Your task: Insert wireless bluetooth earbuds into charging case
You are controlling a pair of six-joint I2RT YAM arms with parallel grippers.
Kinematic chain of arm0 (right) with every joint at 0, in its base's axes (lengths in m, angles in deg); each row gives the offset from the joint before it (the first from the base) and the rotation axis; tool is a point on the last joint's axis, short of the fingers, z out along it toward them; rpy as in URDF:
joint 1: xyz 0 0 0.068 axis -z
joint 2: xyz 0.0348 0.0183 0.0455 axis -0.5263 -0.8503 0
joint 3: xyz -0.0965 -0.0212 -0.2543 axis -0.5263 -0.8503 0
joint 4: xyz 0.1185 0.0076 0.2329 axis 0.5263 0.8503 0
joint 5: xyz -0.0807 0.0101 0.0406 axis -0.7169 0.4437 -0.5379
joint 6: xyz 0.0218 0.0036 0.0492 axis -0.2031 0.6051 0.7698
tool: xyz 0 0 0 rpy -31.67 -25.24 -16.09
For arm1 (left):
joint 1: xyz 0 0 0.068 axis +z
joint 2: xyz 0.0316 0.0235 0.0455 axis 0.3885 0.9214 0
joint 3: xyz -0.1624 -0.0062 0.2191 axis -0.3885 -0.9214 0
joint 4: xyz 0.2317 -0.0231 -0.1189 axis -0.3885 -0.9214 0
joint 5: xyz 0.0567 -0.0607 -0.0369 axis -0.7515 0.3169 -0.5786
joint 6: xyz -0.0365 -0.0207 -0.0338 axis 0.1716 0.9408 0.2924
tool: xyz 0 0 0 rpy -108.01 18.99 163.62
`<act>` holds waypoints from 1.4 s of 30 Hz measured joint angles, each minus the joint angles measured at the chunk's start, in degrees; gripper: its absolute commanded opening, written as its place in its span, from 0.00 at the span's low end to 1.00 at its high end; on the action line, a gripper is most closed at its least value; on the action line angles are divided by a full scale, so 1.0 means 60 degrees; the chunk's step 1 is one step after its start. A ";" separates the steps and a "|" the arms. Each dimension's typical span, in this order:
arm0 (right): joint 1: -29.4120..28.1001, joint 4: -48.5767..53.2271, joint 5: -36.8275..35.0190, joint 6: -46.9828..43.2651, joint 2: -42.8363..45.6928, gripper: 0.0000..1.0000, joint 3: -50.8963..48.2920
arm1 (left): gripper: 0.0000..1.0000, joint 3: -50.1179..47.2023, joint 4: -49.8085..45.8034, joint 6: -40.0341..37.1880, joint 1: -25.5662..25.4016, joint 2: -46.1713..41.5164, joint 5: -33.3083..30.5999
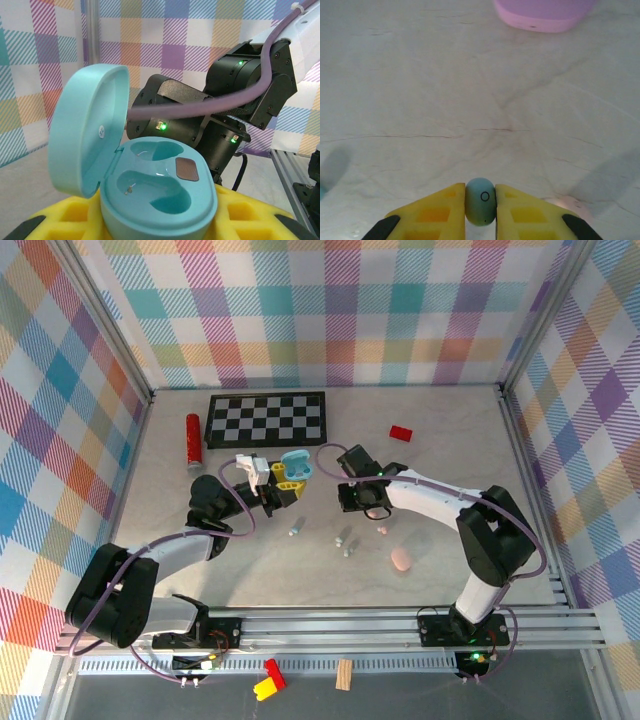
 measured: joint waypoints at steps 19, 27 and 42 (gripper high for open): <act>0.0000 0.1031 -0.2080 0.0098 0.0004 0.18 0.0102 | 0.37 0.0000 -0.0419 -0.0095 0.0004 -0.0076 -0.0004; 0.0000 0.0186 -0.1588 -0.0346 0.1501 0.17 -0.0714 | 0.37 0.0000 -0.0867 -0.0339 0.0036 -0.0138 -0.0033; 0.0000 -0.1687 0.3129 -0.3632 0.5020 0.17 -0.0918 | 0.37 0.0084 -0.2004 -0.0736 0.0036 -0.0364 0.0605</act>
